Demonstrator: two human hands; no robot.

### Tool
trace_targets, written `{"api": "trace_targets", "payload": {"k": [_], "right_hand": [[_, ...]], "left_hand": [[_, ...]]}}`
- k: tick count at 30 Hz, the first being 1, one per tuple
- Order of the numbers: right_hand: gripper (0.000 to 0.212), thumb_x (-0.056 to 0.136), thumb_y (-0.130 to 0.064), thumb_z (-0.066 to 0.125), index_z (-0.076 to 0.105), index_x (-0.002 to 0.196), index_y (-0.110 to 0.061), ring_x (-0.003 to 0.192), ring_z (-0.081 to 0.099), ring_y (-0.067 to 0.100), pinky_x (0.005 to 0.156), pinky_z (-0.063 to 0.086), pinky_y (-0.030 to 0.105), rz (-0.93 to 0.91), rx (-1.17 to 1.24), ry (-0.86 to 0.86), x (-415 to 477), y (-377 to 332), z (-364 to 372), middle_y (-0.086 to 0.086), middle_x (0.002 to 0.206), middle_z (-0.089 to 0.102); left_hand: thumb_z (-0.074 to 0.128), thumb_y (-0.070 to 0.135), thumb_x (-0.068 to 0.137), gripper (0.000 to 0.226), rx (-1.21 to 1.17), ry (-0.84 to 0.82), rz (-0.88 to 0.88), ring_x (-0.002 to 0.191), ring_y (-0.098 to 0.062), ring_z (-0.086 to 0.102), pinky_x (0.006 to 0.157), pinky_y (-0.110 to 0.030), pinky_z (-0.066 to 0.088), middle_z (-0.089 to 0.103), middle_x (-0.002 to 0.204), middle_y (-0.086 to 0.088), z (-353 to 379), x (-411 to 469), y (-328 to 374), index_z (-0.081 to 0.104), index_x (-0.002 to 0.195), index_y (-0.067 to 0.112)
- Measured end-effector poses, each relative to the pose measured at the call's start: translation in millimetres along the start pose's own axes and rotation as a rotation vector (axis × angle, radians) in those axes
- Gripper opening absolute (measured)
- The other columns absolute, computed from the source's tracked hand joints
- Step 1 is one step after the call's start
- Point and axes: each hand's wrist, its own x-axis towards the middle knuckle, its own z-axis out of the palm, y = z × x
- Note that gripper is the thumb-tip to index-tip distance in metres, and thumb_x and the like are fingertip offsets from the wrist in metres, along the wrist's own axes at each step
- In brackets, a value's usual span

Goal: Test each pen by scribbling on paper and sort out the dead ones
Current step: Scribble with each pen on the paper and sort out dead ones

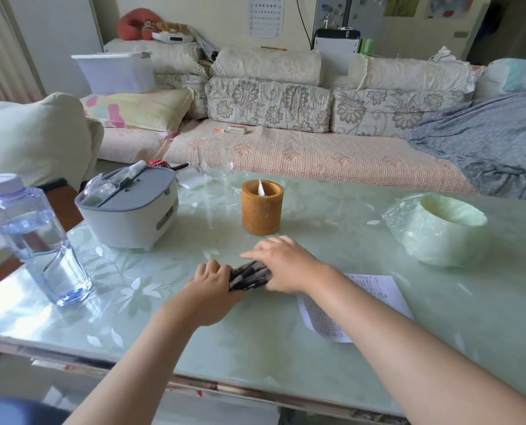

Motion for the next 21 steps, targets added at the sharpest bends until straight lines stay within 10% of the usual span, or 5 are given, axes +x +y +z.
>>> {"api": "trace_targets", "payload": {"k": [6,11,21], "right_hand": [[0.1,0.063,-0.048,0.082,0.03,0.148,-0.039,0.136,0.032,0.021,0.111,0.032,0.041,0.148,0.105,-0.131,-23,20,-13,-0.002,0.147,0.038],[0.069,0.07,-0.029,0.075,0.045,0.131,-0.038,0.126,0.04,0.018,0.1,0.038,0.034,0.233,0.155,-0.188,-36,29,-19,-0.003,0.131,0.045],[0.036,0.082,-0.021,0.072,0.068,0.115,-0.035,0.109,0.054,0.017,0.086,0.042,0.031,0.137,0.185,-0.031,-28,15,-1,-0.006,0.112,0.06]], "left_hand": [[0.049,0.058,0.089,0.065,0.074,-0.075,-0.024,0.126,-0.023,0.027,0.106,-0.035,0.031,0.032,0.129,-0.003,-5,1,2,0.033,0.141,0.022],[0.058,0.071,0.074,0.106,0.064,-0.084,0.023,0.139,-0.023,0.018,0.113,-0.038,0.024,0.021,0.149,0.001,-6,2,8,0.006,0.154,0.024],[0.035,0.08,0.081,0.095,0.152,-0.004,0.075,0.146,-0.021,0.011,0.118,-0.039,0.017,0.011,0.16,0.005,9,17,11,-0.001,0.155,0.033]]}}
